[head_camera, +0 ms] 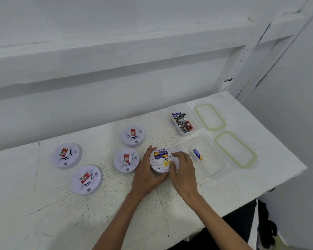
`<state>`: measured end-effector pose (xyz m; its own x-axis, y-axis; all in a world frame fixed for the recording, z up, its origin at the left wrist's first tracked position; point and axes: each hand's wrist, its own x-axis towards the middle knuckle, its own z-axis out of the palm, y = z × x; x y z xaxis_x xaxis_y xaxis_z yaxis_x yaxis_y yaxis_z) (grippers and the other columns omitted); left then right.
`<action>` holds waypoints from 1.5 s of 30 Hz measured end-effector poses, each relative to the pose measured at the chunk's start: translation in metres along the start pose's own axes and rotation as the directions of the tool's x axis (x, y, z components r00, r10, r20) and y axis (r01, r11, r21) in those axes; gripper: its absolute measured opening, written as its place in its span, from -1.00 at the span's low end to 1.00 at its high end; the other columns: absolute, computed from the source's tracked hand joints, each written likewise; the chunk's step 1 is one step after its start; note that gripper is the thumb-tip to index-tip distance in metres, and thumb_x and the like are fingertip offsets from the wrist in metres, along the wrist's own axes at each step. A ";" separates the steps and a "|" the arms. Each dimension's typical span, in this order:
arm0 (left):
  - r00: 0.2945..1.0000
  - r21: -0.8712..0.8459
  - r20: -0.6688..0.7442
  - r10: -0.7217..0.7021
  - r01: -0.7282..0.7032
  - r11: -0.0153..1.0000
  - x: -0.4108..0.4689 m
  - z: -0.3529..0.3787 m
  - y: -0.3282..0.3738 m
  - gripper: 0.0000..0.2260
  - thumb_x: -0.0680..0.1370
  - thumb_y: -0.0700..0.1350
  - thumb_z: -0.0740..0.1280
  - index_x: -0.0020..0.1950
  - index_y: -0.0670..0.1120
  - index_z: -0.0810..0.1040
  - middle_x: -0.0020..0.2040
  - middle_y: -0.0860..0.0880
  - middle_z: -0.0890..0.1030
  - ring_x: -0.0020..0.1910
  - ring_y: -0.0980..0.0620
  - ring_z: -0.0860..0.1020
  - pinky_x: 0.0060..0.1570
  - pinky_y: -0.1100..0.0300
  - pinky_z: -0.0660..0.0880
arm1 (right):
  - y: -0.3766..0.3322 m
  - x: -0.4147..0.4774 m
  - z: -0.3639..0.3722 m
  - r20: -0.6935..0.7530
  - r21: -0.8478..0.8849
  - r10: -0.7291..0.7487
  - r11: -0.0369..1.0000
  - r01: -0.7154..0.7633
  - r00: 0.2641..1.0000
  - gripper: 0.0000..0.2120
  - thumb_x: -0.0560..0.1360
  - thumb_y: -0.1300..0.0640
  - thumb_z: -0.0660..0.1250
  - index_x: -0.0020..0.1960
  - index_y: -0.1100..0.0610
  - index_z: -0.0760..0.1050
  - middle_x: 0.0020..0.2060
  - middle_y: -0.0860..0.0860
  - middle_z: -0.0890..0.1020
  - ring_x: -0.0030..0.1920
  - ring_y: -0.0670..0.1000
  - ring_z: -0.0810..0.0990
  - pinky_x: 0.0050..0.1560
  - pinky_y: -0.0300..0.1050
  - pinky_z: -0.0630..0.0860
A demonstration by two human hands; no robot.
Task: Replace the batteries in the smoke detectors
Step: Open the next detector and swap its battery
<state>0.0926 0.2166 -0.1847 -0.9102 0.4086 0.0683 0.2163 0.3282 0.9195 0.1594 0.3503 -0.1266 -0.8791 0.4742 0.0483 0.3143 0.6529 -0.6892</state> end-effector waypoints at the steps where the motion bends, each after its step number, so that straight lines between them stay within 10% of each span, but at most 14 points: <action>1: 1.000 -0.013 0.008 -0.005 0.005 1.000 0.000 0.000 0.001 -0.17 0.36 0.39 0.48 0.50 0.42 0.10 0.56 0.07 0.34 0.53 0.15 0.32 0.52 0.00 0.33 | -0.002 0.002 0.000 0.023 0.003 0.011 1.000 -0.011 1.000 -0.73 0.62 0.14 0.26 0.31 0.09 0.47 0.30 -0.01 0.48 0.30 -0.04 0.42 0.14 -0.52 0.23; 5: 1.000 -0.055 0.029 -0.008 0.009 0.998 -0.001 -0.001 0.003 -0.18 0.39 0.13 0.59 0.51 0.27 0.18 0.50 0.19 0.37 0.47 0.26 0.37 0.48 0.14 0.37 | -0.009 0.011 0.001 0.105 0.027 0.106 0.994 -0.109 0.989 -0.73 0.62 0.14 0.25 0.29 0.16 0.51 0.30 0.02 0.52 0.31 -0.01 0.48 0.18 -0.39 0.30; 16: 0.991 -0.106 0.099 -0.090 0.101 0.989 0.004 0.002 -0.005 -0.13 0.30 0.49 0.45 0.51 0.24 0.24 0.45 0.32 0.37 0.47 0.19 0.40 0.44 0.17 0.37 | -0.015 0.047 -0.010 0.269 0.018 0.304 0.947 -0.321 0.914 -0.68 0.61 0.11 0.17 -0.10 0.29 0.59 -0.16 0.17 0.68 -0.30 -0.07 0.53 -0.36 -0.23 0.38; 25: 0.973 -0.176 0.153 -0.174 0.200 0.964 0.005 0.003 -0.010 -0.07 0.30 0.40 0.54 0.55 0.11 0.27 0.46 0.24 0.44 0.45 0.12 0.44 0.45 -0.07 0.42 | -0.010 0.065 0.001 0.264 -0.156 0.355 0.933 -0.323 0.897 -0.72 0.55 0.02 0.29 -0.18 0.23 0.49 -0.33 0.04 0.55 -0.27 0.01 0.58 -0.44 -0.25 0.28; 35: 0.983 -0.161 0.114 -0.141 0.159 0.974 0.002 -0.001 0.003 -0.12 0.31 0.34 0.57 0.53 0.18 0.29 0.45 0.18 0.47 0.42 0.12 0.47 0.42 -0.07 0.45 | -0.007 0.058 0.011 0.191 -0.144 0.324 0.943 -0.301 0.926 -0.73 0.51 -0.03 0.36 0.01 0.15 0.69 -0.13 0.10 0.70 0.02 0.15 0.61 -0.17 0.01 0.65; 45: 0.986 -0.145 0.109 -0.129 0.145 0.979 0.000 -0.002 0.007 -0.04 0.31 0.41 0.51 0.58 0.03 0.27 0.49 0.13 0.44 0.45 0.15 0.44 0.44 -0.01 0.43 | -0.001 0.044 0.008 0.110 0.003 0.213 0.977 -0.215 0.971 -0.84 0.52 0.04 0.40 0.00 0.11 0.63 0.02 0.05 0.61 0.17 0.11 0.51 0.13 -0.01 0.53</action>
<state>0.0929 0.2171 -0.1771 -0.8863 0.4534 -0.0941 0.0287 0.2565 0.9661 0.1175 0.3654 -0.1297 -0.8259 0.5345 -0.1795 0.4946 0.5338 -0.6859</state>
